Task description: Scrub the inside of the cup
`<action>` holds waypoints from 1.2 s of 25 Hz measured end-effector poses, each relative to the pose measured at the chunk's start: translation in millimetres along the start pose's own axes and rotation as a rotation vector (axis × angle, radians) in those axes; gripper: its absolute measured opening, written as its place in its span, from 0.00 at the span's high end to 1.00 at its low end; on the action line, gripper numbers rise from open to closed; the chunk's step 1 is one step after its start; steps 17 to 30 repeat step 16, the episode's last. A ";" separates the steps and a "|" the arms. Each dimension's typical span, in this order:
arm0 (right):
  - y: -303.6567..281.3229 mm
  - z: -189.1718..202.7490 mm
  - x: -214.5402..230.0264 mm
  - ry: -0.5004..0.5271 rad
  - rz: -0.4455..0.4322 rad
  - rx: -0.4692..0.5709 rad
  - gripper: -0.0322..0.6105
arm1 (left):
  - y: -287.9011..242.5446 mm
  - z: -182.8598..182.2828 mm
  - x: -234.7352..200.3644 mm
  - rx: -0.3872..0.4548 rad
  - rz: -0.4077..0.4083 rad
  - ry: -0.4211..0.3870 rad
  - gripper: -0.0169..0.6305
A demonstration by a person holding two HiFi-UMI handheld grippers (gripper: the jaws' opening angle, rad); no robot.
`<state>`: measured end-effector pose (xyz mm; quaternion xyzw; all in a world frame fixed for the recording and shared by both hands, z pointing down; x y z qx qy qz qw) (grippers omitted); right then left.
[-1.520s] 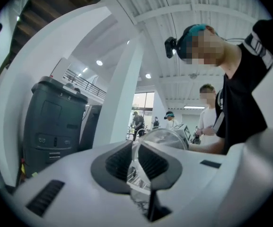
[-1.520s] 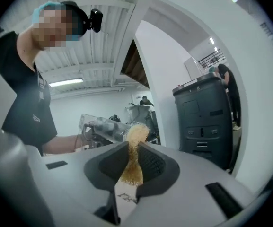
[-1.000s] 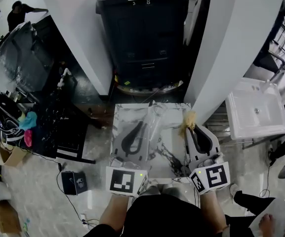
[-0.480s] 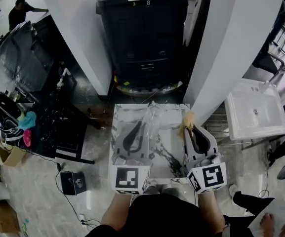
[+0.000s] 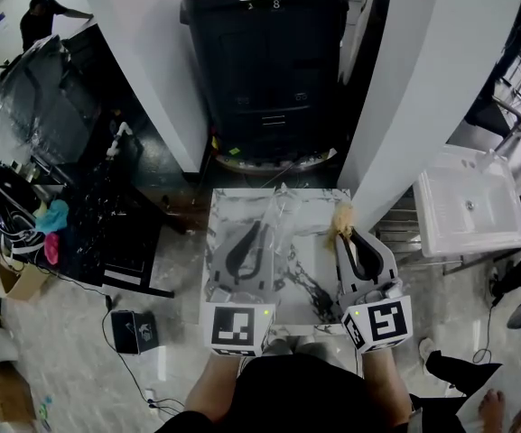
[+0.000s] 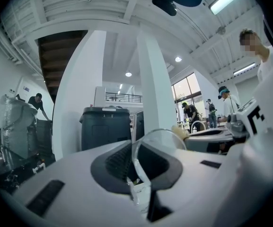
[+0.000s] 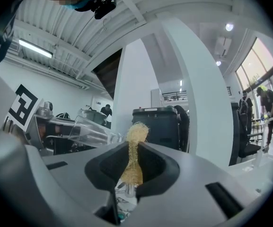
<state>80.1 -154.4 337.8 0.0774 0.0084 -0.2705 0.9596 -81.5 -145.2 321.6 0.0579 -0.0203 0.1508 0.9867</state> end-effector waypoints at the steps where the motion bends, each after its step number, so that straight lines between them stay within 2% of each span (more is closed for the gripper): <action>1: 0.1 0.6 0.4 -0.002 0.002 -0.001 0.85 | 0.1 -0.4 0.0 0.000 -0.001 0.001 0.91; 30: -0.4 1.8 -1.1 0.001 0.010 -0.002 0.85 | 1.4 0.5 -4.8 0.003 -0.004 -0.003 0.91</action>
Point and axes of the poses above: the fingertips, and each gripper's own axes: y backward along the fingers, x to its right, z out of its underside, the point moved 4 cm from there along y, backward along the fingers, and after that the axes turned 9 degrees about x, right-handed, at the moved point
